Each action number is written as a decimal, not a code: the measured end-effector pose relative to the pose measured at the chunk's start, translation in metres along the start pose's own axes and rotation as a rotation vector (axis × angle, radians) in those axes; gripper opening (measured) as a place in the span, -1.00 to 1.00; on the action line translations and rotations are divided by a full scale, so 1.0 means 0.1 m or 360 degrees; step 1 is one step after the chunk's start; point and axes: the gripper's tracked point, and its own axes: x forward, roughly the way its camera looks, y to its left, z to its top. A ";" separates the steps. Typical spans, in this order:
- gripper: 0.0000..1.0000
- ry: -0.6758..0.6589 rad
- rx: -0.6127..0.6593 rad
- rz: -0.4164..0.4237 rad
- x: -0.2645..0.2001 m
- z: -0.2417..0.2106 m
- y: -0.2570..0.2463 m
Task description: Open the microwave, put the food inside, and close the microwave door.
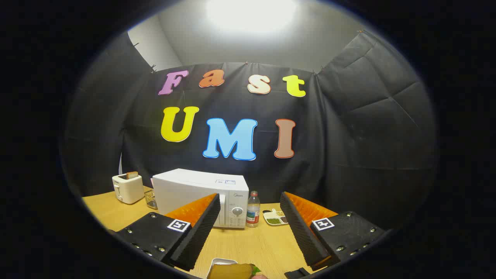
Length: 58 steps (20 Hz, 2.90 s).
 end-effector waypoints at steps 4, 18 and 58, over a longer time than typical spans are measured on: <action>0.97 0.0003 -0.0018 0.0007 0.07 0.00 0.03; 0.97 0.0049 0.0016 -0.0062 0.20 -0.11 -0.13; 0.98 0.0394 0.0116 0.0403 1.80 -1.22 1.03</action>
